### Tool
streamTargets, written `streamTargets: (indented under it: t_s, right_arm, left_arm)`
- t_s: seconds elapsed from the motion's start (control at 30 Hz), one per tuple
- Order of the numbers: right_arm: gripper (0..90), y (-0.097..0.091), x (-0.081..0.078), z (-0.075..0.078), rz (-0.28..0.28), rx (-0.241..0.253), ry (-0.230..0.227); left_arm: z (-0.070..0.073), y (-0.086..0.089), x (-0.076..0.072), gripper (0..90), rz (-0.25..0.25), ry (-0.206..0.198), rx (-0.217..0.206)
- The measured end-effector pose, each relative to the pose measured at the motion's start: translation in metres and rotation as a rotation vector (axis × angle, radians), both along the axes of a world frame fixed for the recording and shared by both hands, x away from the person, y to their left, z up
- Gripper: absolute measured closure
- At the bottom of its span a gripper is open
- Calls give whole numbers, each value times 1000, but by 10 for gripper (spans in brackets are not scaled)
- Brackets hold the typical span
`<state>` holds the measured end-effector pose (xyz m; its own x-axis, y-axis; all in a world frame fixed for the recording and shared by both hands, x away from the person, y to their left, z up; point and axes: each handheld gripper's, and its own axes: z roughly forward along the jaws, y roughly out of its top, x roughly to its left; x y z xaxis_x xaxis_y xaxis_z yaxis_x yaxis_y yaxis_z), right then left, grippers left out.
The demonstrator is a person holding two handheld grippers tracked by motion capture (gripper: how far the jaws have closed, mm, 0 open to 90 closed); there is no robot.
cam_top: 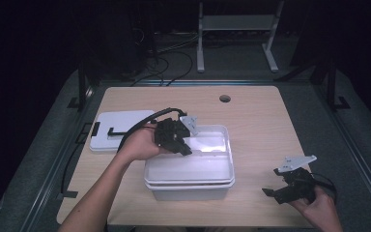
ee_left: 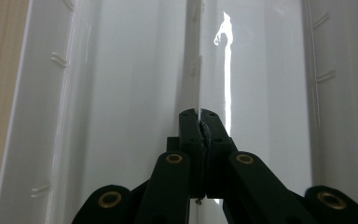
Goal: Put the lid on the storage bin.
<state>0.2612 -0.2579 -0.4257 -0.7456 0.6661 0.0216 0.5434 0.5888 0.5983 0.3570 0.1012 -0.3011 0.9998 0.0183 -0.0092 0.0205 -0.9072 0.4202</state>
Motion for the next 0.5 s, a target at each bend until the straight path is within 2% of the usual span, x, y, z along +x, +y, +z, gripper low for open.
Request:
streamTargets:
  t_s: [0.4, 0.5]
  right_arm:
    - [169, 0, 0, 0, 2, 6, 0]
    - [168, 0, 0, 0, 2, 7, -1]
  left_arm:
    - [-8, -6, 1, 892, -12, -2, 44]
    - [-9, -6, 1, 891, -12, 4, 42]
